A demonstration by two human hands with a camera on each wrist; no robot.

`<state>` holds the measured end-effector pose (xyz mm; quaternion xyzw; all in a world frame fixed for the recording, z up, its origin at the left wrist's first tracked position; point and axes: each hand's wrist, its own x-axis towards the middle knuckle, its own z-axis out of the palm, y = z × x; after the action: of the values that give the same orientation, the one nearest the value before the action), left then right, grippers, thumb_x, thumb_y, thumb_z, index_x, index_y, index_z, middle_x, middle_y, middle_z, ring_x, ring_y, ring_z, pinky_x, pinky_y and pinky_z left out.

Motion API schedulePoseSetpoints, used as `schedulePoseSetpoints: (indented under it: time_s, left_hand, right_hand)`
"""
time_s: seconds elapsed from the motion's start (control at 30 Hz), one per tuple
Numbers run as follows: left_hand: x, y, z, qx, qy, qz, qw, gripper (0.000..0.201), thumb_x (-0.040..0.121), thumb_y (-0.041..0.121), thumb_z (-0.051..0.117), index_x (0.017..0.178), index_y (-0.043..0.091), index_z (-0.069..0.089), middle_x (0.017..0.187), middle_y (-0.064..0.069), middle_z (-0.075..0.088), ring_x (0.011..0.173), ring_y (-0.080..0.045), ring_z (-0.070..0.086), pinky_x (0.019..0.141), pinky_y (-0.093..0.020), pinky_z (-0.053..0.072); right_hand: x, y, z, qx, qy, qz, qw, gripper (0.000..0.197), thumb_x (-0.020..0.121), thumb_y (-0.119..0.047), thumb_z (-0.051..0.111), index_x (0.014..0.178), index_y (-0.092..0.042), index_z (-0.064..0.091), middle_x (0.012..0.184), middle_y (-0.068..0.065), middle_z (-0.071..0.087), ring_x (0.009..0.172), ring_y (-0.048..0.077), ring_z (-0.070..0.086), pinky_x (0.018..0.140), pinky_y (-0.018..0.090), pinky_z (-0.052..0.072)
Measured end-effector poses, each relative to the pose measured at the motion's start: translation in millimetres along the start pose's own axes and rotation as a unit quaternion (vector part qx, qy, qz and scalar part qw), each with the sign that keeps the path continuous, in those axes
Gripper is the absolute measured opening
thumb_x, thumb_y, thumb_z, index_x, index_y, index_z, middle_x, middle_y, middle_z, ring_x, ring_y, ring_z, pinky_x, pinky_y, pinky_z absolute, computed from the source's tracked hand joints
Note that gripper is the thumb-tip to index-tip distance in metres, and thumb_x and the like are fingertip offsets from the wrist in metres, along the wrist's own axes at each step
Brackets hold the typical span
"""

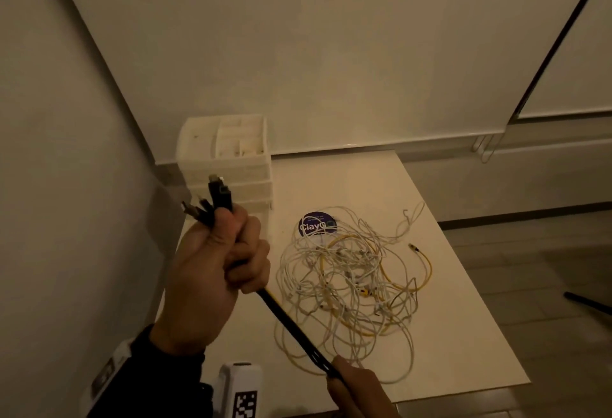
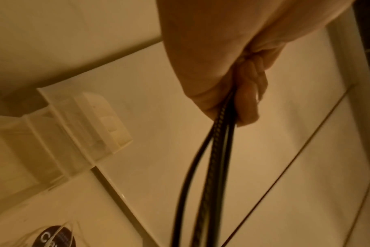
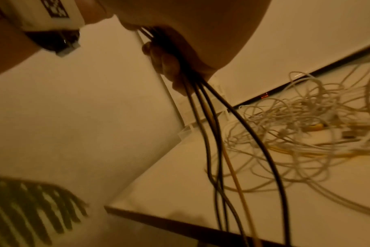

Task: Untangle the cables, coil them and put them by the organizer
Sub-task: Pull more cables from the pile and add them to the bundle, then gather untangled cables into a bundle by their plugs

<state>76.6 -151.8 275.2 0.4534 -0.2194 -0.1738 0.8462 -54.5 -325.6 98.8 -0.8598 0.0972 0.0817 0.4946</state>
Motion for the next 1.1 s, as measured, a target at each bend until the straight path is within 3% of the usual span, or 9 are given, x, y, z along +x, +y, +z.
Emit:
schedulePoseSetpoints:
  time_s: [0.1,0.17,0.23,0.33,0.47,0.6,0.8,0.97,1.1]
  left_hand:
    - [7,1,7,-0.001,-0.008,0.014,1.0,0.048,0.082,0.05,0.069,0.066,0.016,0.038,0.055,0.007,0.032,0.042,-0.005,0.025,0.042,-0.02,0.023]
    - [15,1,13,-0.009,-0.013,0.027,1.0,0.048,0.081,0.049,0.069,0.065,0.017,0.038,0.056,0.007,0.031,0.042,-0.007,0.021,0.042,-0.021,0.021]
    - [22,6,16,-0.006,-0.014,0.028,0.999,0.049,0.079,0.05,0.07,0.065,0.017,0.037,0.055,0.007,0.029,0.043,-0.008,0.018,0.041,-0.022,0.019]
    - [29,6,16,0.006,0.005,0.018,1.0,0.053,0.076,0.053,0.072,0.065,0.016,0.036,0.055,0.007,0.029,0.042,-0.007,0.02,0.041,-0.021,0.018]
    - [34,-8,16,-0.018,0.03,-0.014,0.999,0.05,0.075,0.049,0.076,0.068,0.016,0.039,0.056,0.006,0.029,0.043,-0.007,0.018,0.04,-0.021,0.018]
    - [32,-11,8,-0.057,0.029,-0.053,0.997,0.041,0.071,0.04,0.08,0.07,0.015,0.048,0.058,0.003,0.026,0.046,-0.01,0.016,0.042,-0.024,0.017]
    - [24,-18,-8,-0.066,0.066,-0.059,0.994,0.035,0.07,0.034,0.078,0.074,0.013,0.051,0.062,0.002,0.029,0.048,-0.009,0.023,0.045,-0.026,0.019]
    - [37,-21,-4,-0.03,0.121,-0.06,0.99,0.031,0.067,0.038,0.078,0.067,0.018,0.055,0.059,0.004,0.035,0.047,-0.009,0.029,0.045,-0.024,0.025]
    - [48,-22,-4,0.026,0.164,-0.037,0.985,0.026,0.088,0.03,0.044,0.065,0.02,0.045,0.059,0.004,0.032,0.047,-0.009,0.028,0.045,-0.024,0.029]
  right_hand:
    - [17,14,1,-0.017,-0.063,0.051,0.997,0.077,0.048,-0.101,0.015,0.079,-0.039,0.048,0.073,0.009,0.05,0.08,0.038,0.053,0.06,0.018,0.036]
    - [25,8,-8,-0.023,-0.134,0.049,0.989,0.102,0.047,-0.099,0.028,0.093,-0.012,0.052,0.073,0.015,0.048,0.086,0.047,0.05,0.055,0.018,0.035]
    - [22,-8,-16,-0.042,-0.129,0.034,0.99,0.091,0.077,-0.082,0.029,0.121,-0.005,0.049,0.093,0.012,0.059,0.102,0.034,0.057,0.07,0.009,0.036]
    - [22,-11,-18,-0.074,-0.137,-0.04,0.987,0.087,0.078,-0.079,0.014,0.12,-0.011,0.048,0.078,-0.009,0.046,0.073,-0.004,0.047,0.073,0.01,0.032]
    - [36,35,-7,-0.135,-0.202,-0.142,0.96,0.03,0.098,-0.045,0.043,0.099,-0.016,0.048,0.07,-0.01,0.046,0.063,-0.002,0.045,0.064,0.013,0.034]
    - [53,57,-45,-0.1,-0.234,-0.116,0.96,0.06,0.068,-0.054,0.053,0.122,-0.028,0.049,0.104,-0.014,0.055,0.089,-0.005,0.053,0.085,0.009,0.039]
    - [167,25,-112,-0.112,0.042,-0.084,0.989,0.047,0.08,0.01,0.047,0.111,-0.022,0.062,0.1,-0.006,0.066,0.091,0.009,0.061,0.085,0.029,0.052]
    - [260,29,-95,-0.473,-0.073,0.038,0.877,0.035,0.095,-0.032,0.042,0.127,-0.021,0.052,0.134,0.005,0.052,0.126,0.029,0.043,0.106,0.042,0.032]
    - [269,48,-80,-0.553,-0.128,0.047,0.822,0.051,0.09,-0.04,0.049,0.139,-0.028,0.038,0.139,0.004,0.047,0.131,0.03,0.038,0.111,0.046,0.025]
